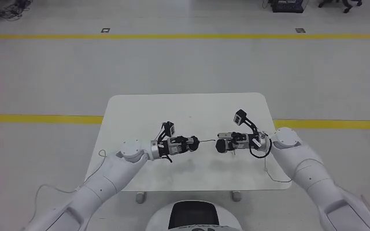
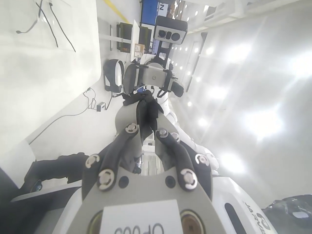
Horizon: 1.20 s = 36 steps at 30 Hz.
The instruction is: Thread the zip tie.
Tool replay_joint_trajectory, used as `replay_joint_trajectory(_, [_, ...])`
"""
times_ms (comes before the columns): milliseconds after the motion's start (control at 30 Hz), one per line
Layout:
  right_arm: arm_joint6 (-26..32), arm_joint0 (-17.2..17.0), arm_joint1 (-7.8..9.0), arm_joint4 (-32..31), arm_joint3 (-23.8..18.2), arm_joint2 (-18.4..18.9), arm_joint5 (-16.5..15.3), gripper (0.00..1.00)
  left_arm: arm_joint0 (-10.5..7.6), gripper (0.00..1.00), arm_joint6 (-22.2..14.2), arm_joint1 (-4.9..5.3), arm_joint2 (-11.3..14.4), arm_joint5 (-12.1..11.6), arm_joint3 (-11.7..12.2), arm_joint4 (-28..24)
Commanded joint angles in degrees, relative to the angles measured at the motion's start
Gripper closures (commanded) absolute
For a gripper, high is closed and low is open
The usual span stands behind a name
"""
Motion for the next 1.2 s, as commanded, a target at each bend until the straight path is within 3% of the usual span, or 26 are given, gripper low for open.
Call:
replay_joint_trajectory(0, [0.03, -0.21, -0.12, -0.22, -0.05, 0.31, 0.0, 0.58, 0.04, 1.0, 0.3, -0.11, -0.02, 0.34, 0.05, -0.19])
replay_joint_trajectory(633, [-1.08, -0.51, -1.82, -1.84, 1.18, 1.88, 0.0, 0.78, -0.2, 1.0, -0.14, -0.99, -0.04, 0.76, 0.93, 0.34])
replay_joint_trajectory(1167, [-0.72, -0.3, -2.82, -2.62, 2.12, 2.67, 0.0, 0.8, 0.13, 1.0, -0.55, -1.22, -1.0, 0.75, 1.54, 0.53])
